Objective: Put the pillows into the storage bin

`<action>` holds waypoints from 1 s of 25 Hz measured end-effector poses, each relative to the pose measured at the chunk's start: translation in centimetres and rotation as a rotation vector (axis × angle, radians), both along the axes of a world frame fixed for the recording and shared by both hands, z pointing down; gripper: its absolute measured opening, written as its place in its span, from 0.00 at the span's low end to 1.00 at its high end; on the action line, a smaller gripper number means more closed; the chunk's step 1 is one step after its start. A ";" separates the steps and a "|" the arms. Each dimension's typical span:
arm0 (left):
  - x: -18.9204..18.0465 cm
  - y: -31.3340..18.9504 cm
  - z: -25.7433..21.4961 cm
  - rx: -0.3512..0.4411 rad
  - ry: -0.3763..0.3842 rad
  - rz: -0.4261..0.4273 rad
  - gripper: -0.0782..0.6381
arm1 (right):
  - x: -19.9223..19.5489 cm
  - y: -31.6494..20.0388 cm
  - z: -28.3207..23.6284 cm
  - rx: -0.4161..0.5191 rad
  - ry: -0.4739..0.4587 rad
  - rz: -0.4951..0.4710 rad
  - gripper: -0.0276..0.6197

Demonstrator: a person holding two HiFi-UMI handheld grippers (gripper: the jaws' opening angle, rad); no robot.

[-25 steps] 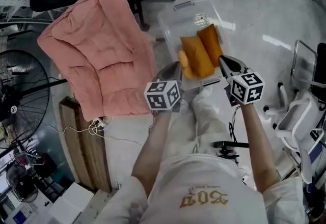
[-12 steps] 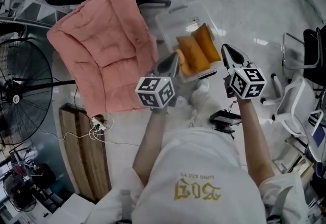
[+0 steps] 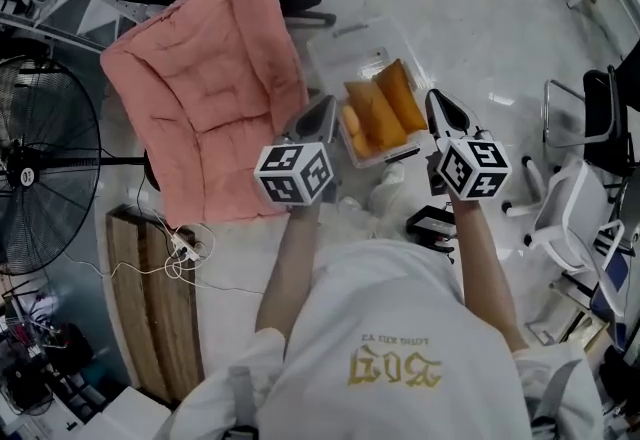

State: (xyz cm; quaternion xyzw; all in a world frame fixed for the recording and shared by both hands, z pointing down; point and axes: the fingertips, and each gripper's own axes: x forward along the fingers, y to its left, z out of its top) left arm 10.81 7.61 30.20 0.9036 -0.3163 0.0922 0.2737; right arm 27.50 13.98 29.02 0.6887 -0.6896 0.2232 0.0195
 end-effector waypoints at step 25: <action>-3.4 -0.7 1.4 -0.034 -0.021 -0.057 0.13 | -3.8 -0.2 1.2 -0.051 0.006 -0.087 0.06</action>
